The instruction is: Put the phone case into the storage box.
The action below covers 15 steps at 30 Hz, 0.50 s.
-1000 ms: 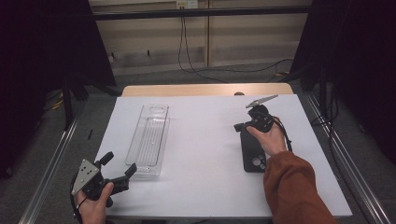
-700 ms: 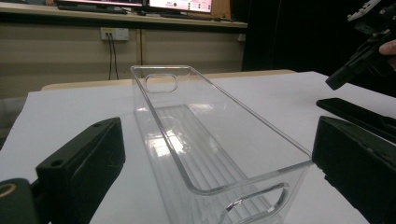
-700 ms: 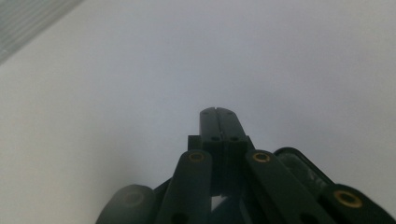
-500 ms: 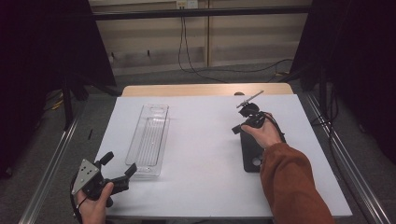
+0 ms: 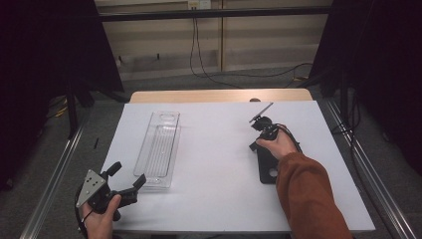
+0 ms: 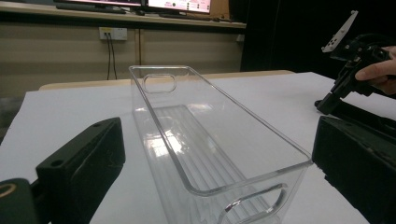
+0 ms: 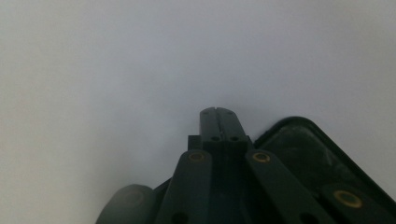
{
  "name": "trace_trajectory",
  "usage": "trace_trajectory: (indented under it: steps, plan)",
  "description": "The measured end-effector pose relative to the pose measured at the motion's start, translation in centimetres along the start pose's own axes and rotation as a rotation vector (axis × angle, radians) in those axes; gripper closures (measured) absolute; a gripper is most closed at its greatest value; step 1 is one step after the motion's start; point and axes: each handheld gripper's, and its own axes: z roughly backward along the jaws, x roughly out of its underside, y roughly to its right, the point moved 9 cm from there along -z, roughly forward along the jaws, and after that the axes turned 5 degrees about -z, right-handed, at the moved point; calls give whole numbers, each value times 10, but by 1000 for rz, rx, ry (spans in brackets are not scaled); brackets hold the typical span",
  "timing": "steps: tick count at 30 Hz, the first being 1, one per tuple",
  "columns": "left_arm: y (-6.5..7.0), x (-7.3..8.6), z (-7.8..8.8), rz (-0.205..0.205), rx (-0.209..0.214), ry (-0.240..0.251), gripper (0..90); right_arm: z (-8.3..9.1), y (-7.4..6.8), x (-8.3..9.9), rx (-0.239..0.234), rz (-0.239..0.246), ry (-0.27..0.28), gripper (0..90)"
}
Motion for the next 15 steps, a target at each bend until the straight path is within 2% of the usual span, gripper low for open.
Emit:
trace_trajectory:
  steps: [15]
  plan:
    - [0,0,0,-4,7,-4,27,2,6,2,5,-25,0,900]
